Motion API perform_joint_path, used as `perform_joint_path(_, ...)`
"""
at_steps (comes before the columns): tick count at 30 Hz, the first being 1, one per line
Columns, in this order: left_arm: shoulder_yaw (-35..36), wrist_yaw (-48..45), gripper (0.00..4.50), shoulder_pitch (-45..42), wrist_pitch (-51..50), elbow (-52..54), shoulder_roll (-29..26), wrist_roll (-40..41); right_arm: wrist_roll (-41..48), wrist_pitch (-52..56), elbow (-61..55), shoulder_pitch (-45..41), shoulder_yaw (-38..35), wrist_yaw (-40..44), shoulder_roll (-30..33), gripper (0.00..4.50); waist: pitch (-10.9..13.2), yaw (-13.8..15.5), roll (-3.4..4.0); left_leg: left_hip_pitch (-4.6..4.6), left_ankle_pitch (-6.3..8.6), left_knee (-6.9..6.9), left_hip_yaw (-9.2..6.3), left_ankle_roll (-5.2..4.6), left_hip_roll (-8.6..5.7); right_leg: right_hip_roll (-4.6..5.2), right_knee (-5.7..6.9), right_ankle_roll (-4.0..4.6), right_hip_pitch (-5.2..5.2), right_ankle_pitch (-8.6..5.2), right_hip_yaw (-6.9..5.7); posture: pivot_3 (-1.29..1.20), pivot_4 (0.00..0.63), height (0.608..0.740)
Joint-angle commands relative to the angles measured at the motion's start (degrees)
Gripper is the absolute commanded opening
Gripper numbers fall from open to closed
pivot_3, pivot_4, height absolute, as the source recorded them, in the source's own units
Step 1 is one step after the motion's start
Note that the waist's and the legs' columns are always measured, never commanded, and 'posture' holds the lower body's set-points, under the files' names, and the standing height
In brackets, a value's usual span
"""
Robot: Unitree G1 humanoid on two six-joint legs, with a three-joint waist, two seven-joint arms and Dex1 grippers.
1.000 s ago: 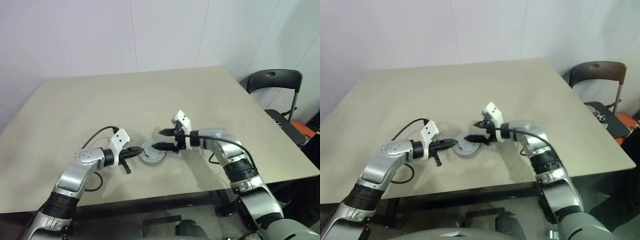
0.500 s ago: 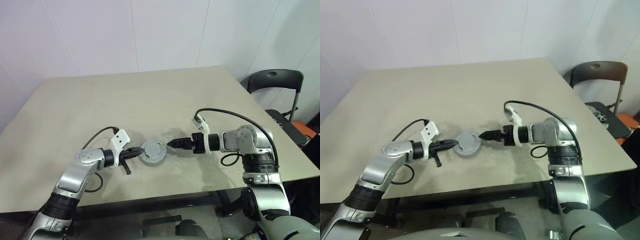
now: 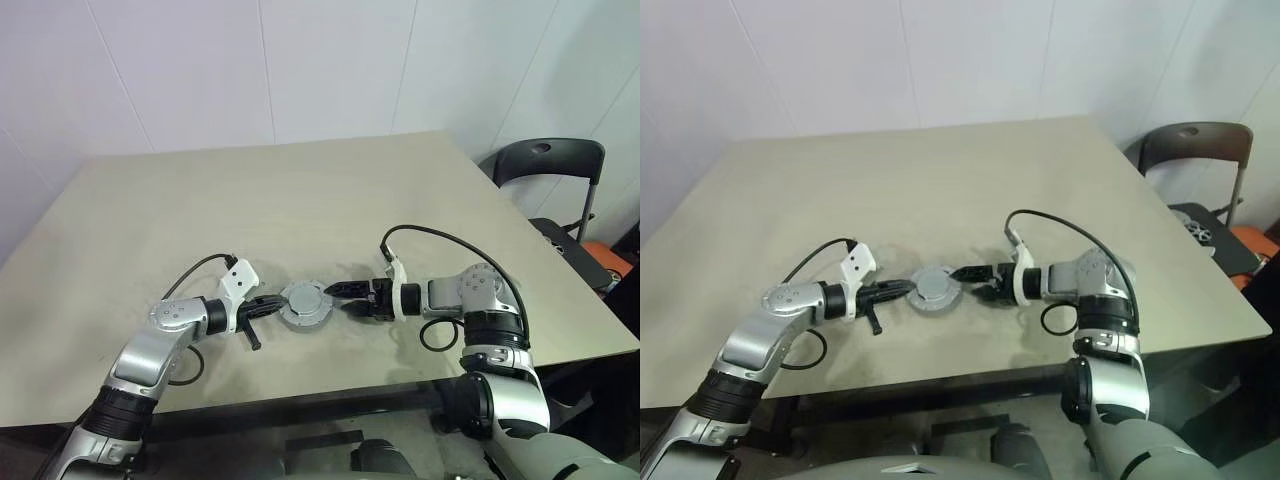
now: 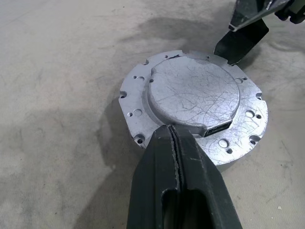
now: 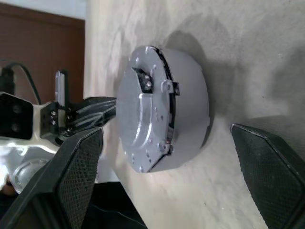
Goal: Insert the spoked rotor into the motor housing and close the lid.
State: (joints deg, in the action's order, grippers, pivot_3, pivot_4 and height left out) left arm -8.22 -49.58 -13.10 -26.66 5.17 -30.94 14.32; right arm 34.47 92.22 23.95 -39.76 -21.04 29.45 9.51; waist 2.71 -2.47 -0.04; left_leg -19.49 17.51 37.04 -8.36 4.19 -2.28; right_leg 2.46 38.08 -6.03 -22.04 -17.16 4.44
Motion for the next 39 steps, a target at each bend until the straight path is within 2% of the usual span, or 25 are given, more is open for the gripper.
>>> perform_joint_path(1,-0.91,-0.38,0.0,0.45,-0.39,0.0,-0.2,-0.3,2.56,0.28,-0.36,-0.76,-1.76,-2.34,-2.79,4.47,0.0,-0.03,0.01,0.0,0.0,0.0,0.0,0.0,0.0,-0.01,0.0,0.0,0.0,0.0,0.0,0.0,0.0,0.74)
perform_joint_path(9,-0.68,-0.03,0.0,0.71,-0.79,0.43,-0.18,-0.2,4.08,0.28,0.48,-0.74,-6.27,-6.98,-5.97,4.47,0.0,-0.08,0.03,0.0,0.0,0.0,0.0,0.0,0.01,-0.03,0.01,0.0,-0.02,0.0,0.01,0.0,0.0,0.74)
perform_joint_path(13,-0.56,0.04,0.0,0.71,-0.82,0.4,-0.19,-0.21,6.6,0.28,1.01,-0.81,-7.17,-8.15,-5.78,3.57,0.01,-0.08,0.04,-0.01,0.0,0.0,0.01,0.0,0.01,-0.03,0.01,0.0,-0.01,0.0,0.01,0.0,0.0,0.74)
perform_joint_path(19,-0.25,0.26,0.0,0.78,-1.0,0.22,0.04,-0.13,9.17,0.28,0.63,0.07,-6.32,-9.66,-5.26,1.52,0.02,-0.01,0.05,-0.03,0.0,-0.04,0.01,0.0,0.01,-0.03,0.0,0.0,-0.04,0.0,0.01,0.0,0.0,0.74)
perform_joint_path(20,-0.1,0.42,0.0,0.82,-1.07,0.25,0.21,-0.01,9.58,0.28,0.47,0.23,-6.15,-9.97,-5.24,1.4,0.02,0.01,0.05,-0.03,0.0,-0.03,0.01,0.0,0.01,-0.02,-0.01,0.0,-0.03,0.0,0.01,0.0,0.0,0.74)
perform_joint_path(26,2.37,2.57,0.0,1.09,-2.9,1.22,2.05,1.96,12.93,0.28,-0.57,0.93,-4.2,-11.86,-4.7,1.4,0.03,-0.09,0.08,-0.01,0.0,-0.03,0.01,0.0,0.01,-0.03,0.0,-0.01,-0.02,0.0,0.01,0.0,0.0,0.74)
perform_joint_path(28,5.24,5.22,0.0,1.27,-7.01,2.45,3.52,4.33,14.06,0.28,-0.65,0.91,-4.01,-12.39,-4.41,1.4,0.03,-0.11,0.08,-0.02,0.0,-0.03,0.01,0.0,0.02,-0.03,0.0,-0.01,-0.02,0.0,0.01,0.0,0.0,0.74)
perform_joint_path(30,9.58,10.0,0.0,0.49,-17.07,4.25,5.05,7.89,15.01,0.28,-0.63,0.83,-3.99,-12.79,-4.18,1.4,0.03,-0.16,0.07,-0.05,0.0,-0.03,0.01,0.0,0.02,-0.03,0.0,-0.01,-0.06,0.0,0.01,0.0,0.0,0.74)
perform_joint_path(32,15.2,10.24,0.0,-0.31,-24.87,5.27,5.87,15.42,15.96,0.28,-0.65,0.69,-4.02,-13.2,-3.96,1.4,0.03,-0.47,0.07,-0.09,0.0,-0.04,0.01,0.0,0.06,-0.06,0.01,-0.01,-0.12,0.0,0.02,0.0,0.0,0.74)
perform_joint_path(36,26.49,13.33,0.0,-0.53,-33.4,5.07,7.89,26.05,17.95,0.28,-0.53,-0.09,-4.93,-13.98,-3.95,1.4,0.04,-1.54,0.07,-0.21,0.0,-0.05,0.0,-0.01,0.08,-0.08,0.02,-0.01,-0.26,0.0,0.01,0.0,0.0,0.74)
perform_joint_path(39,31.59,13.5,0.0,0.85,-38.05,5.33,8.16,32.86,19.16,0.28,-0.57,-0.55,-5.16,-14.44,-3.71,1.4,0.05,-1.58,0.07,-0.24,0.0,-0.04,0.01,-0.01,0.07,-0.05,-0.02,-0.01,-0.27,0.0,0.02,0.0,0.0,0.74)
